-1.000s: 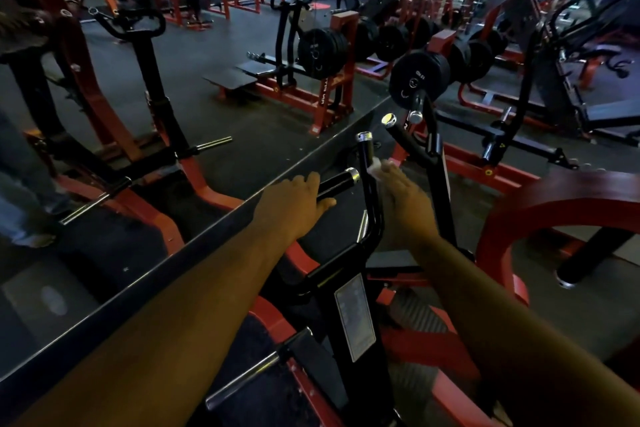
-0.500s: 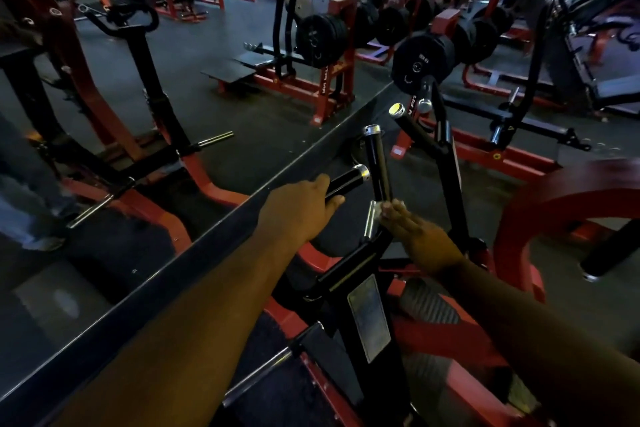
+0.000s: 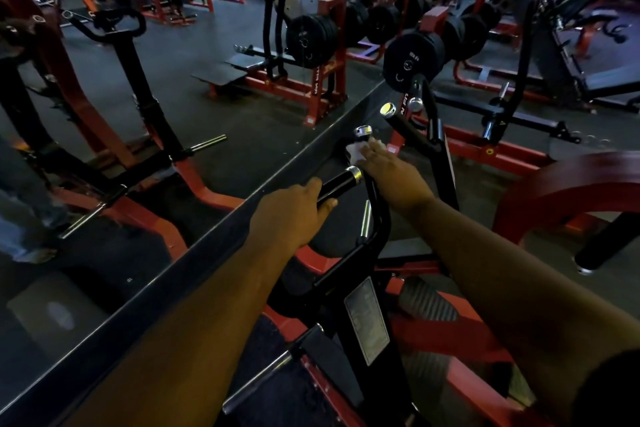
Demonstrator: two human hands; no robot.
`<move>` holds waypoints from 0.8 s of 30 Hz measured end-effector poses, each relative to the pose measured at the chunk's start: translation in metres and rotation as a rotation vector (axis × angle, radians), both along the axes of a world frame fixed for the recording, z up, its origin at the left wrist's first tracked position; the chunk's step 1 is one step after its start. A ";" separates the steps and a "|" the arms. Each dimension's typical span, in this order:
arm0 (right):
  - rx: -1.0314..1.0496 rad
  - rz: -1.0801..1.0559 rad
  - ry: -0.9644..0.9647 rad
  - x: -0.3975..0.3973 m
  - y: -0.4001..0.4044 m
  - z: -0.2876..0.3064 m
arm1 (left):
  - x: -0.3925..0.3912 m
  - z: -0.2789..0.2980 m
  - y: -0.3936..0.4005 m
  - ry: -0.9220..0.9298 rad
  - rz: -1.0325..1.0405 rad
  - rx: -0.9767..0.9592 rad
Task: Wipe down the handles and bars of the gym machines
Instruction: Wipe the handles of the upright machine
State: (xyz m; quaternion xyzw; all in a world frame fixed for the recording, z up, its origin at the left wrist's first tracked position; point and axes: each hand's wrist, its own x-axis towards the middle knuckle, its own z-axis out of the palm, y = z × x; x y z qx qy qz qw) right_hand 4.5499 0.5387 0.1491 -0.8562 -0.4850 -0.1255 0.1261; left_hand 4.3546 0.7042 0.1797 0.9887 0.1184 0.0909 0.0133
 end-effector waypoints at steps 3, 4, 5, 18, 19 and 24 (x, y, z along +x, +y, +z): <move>0.103 0.089 -0.006 -0.019 -0.035 -0.048 | 0.000 0.000 0.001 -0.015 -0.001 -0.001; 0.135 0.112 0.015 -0.028 -0.047 -0.065 | 0.001 0.000 0.001 -0.011 -0.001 -0.001; 0.174 0.129 0.048 -0.040 -0.058 -0.079 | 0.000 0.000 0.001 -0.004 -0.002 -0.004; 0.796 -0.254 0.485 -0.009 0.013 0.014 | 0.001 0.000 -0.001 -0.006 -0.002 0.019; 0.729 -0.245 0.467 -0.008 0.021 0.012 | 0.001 0.000 -0.001 -0.009 -0.001 0.021; 0.721 -0.313 0.438 -0.037 0.006 -0.029 | 0.001 -0.001 0.000 -0.025 -0.007 0.002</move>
